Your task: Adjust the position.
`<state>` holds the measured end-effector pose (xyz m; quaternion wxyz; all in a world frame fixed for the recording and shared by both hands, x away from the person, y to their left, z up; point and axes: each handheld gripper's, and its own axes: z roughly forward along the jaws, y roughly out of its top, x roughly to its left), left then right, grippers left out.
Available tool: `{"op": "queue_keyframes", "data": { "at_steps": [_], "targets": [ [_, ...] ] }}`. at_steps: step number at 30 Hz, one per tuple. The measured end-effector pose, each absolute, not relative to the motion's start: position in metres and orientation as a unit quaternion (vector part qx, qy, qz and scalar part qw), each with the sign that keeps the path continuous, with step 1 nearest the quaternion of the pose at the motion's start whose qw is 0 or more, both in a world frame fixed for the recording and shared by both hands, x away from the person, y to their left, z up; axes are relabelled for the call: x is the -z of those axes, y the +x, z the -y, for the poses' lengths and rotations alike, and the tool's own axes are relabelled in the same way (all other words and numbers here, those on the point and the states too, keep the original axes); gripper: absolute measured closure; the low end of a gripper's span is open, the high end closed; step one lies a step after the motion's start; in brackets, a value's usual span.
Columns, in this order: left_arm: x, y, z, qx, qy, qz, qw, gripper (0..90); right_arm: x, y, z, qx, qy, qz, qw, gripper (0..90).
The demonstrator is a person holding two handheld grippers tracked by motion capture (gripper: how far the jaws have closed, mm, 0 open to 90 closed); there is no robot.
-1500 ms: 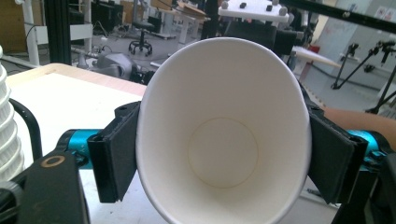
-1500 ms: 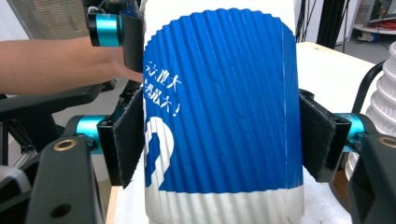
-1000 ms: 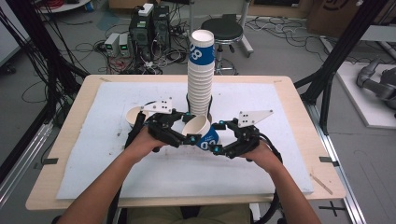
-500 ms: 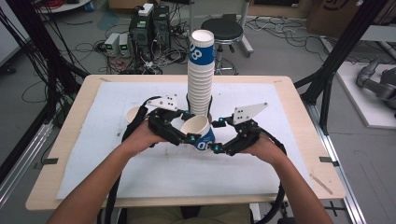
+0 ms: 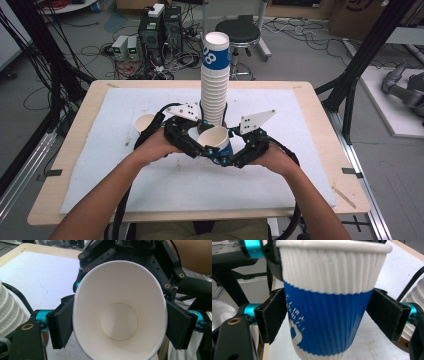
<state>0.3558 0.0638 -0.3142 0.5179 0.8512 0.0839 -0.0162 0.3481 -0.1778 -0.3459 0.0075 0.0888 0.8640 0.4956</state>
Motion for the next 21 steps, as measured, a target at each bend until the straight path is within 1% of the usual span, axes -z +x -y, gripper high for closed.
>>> {"op": "queue_keyframes", "data": {
  "at_steps": [1, 2, 3, 10, 15, 21],
  "targets": [
    [0.314, 0.356, -0.064, 0.016, 0.853, -0.084, 0.515, 20.3, 0.346, 0.348, 0.177, -0.495, 0.087, -0.864, 0.009, 18.5],
    [0.314, 0.356, -0.063, 0.016, 0.853, -0.084, 0.515, 20.2, 0.347, 0.348, 0.177, -0.494, 0.086, -0.865, 0.007, 20.9],
    [0.314, 0.356, -0.063, 0.017, 0.853, -0.084, 0.515, 20.1, 0.347, 0.348, 0.176, -0.495, 0.081, -0.865, 0.004, 25.3],
    [0.314, 0.355, -0.064, 0.013, 0.84, -0.092, 0.535, 17.2, 0.347, 0.348, 0.178, -0.515, 0.09, -0.852, -0.014, 25.4],
    [0.317, 0.354, -0.068, 0.008, 0.825, -0.105, 0.555, 16.7, 0.346, 0.349, 0.182, -0.516, 0.096, -0.851, -0.005, 25.4],
    [0.321, 0.353, -0.083, -0.002, 0.803, -0.119, 0.585, 16.6, 0.346, 0.35, 0.191, -0.52, 0.11, -0.847, 0.004, 25.4]
  ]
}}
